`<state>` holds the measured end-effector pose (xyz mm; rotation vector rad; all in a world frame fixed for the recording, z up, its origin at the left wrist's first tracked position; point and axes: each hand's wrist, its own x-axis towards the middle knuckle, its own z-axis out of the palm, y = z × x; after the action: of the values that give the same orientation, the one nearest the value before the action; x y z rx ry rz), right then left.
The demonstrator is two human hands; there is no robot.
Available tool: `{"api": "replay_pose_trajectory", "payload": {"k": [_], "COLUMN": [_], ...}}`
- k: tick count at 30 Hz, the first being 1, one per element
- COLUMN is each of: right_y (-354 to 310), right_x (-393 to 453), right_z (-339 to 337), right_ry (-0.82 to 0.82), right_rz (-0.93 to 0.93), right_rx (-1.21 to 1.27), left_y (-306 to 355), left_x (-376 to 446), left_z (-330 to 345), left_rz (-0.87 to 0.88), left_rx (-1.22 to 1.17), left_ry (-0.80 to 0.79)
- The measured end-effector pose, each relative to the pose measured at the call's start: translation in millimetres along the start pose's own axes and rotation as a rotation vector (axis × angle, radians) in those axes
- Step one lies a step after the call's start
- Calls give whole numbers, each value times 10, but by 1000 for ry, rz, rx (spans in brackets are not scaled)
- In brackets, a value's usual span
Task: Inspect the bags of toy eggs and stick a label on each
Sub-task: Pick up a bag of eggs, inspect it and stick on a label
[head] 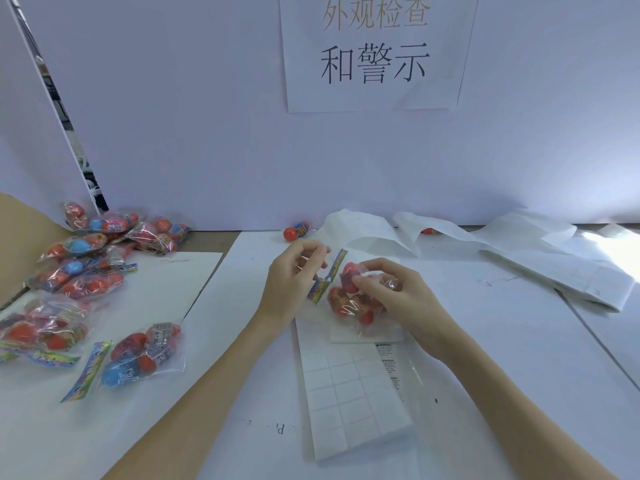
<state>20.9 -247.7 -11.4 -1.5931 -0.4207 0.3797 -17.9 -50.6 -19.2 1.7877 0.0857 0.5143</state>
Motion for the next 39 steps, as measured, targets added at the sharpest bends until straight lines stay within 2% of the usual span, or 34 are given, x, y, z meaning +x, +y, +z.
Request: {"api": "replay_pose_trajectory", "payload": {"k": [5,10,14,17,22,28,34,39], "right_y": [5,33,13,9,1,42,24,2], "right_x": [-12,12,-15,-7,-46,-12,-18,-36], "right_z": [-6,-9,58,79,50,35,21,12], "right_ry": [-56,-23,7,-5,-99,-123,-147,-267], "right_rz": [-26,56,28,18,-59,-18,7,20], "right_rx": [19,-9,-160,-183,-191,-165,-193,-284], "left_y": [-4,-25,-51,-86,-131,-128,-138,-163], "left_x": [0,49,38,42,61,87,75,86], "left_z": [28,-30,24,8,-45,-63,-31,-79], "left_rz": [-46,-35,96,149,140,100,110,139], "left_rx": [55,-5,193,273,287,222,237,327], "left_ry": [-89,10,59,113,187,310,286,225]}}
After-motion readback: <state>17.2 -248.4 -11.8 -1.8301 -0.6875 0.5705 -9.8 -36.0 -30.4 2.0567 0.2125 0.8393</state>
